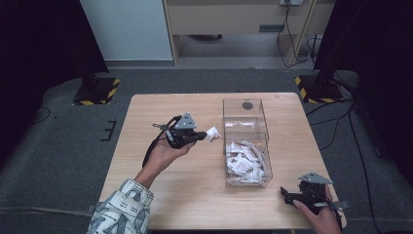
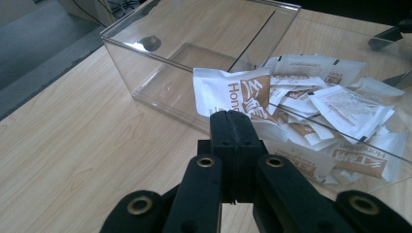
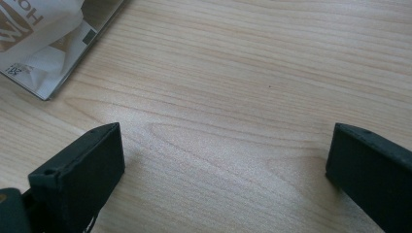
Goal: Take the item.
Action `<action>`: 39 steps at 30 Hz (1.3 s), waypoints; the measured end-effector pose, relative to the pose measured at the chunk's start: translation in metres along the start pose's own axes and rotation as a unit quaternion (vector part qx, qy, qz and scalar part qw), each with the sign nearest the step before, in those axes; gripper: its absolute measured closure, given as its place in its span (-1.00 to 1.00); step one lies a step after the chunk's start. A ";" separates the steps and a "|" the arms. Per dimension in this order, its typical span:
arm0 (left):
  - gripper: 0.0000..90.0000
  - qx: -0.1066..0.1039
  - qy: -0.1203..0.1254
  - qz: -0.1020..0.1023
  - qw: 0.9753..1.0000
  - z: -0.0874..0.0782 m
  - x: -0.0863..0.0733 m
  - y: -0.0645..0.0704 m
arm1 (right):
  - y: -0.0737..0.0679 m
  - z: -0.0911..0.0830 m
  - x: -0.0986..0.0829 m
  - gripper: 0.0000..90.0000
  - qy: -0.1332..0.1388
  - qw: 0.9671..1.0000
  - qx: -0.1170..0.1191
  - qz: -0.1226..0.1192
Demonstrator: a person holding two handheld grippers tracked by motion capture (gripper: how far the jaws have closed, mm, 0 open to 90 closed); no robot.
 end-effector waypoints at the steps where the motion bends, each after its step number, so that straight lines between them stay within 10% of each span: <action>1: 1.00 0.001 0.000 0.000 1.000 0.000 -0.001 -0.001 | 0.000 0.000 0.000 -0.98 0.000 1.000 0.000 0.000; 39: 1.00 0.016 -0.038 -0.010 0.999 0.023 -0.042 -0.016 | 0.000 0.000 0.000 -0.98 0.000 1.000 0.000 0.000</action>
Point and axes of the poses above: each handheld gripper's, and its own axes: z roughly forward along the jaws, x roughly out of its top, y roughly to its right, the point moved 8 cm from there along z, roughly forward along the jaws, and after that the axes turned 11 degrees about y, right-handed, at the moved point
